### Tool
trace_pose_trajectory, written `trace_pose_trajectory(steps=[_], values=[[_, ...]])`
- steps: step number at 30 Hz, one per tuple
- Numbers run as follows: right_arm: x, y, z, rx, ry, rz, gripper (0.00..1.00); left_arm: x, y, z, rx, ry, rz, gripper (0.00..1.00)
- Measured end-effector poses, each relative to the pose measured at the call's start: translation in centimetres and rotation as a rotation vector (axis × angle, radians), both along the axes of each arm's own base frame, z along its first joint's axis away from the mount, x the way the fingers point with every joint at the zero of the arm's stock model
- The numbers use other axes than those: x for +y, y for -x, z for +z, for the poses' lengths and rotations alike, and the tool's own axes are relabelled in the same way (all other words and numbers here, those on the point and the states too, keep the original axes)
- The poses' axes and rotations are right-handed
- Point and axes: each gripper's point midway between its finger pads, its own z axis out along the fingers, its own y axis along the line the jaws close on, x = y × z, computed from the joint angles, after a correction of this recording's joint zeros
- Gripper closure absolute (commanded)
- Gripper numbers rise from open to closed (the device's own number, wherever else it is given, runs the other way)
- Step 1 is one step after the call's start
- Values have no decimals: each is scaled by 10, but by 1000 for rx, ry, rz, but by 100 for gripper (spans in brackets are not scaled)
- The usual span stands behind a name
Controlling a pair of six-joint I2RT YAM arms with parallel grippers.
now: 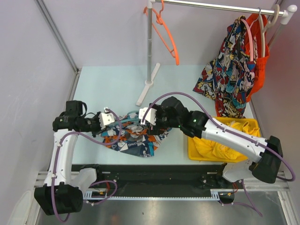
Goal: Place the shorts on the hanger
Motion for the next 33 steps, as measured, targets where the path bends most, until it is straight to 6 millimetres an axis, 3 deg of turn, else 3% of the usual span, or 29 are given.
trace_pose_trajectory(steps=[4, 9, 13, 16, 20, 27, 33], values=[[3, -16, -4, -29, 6, -49, 32, -1, 1, 0, 2, 1, -4, 100], [15, -21, 2, -64, -31, -28, 41, -3, 2, 1, -5, 1, -13, 100], [27, -21, -2, -69, -41, 11, 62, -6, 4, 4, -18, 2, -23, 100], [33, -19, -5, -71, -42, 34, 67, -8, 4, 5, -23, 3, -31, 100], [37, -18, -8, -72, -36, 58, 99, -11, 2, 6, -30, 5, -34, 92], [34, -17, -12, -58, -19, 71, 100, -13, -8, 11, -77, -32, -22, 74], [39, -11, -13, -45, -23, 99, 100, -34, -7, 18, -88, 11, -66, 70]])
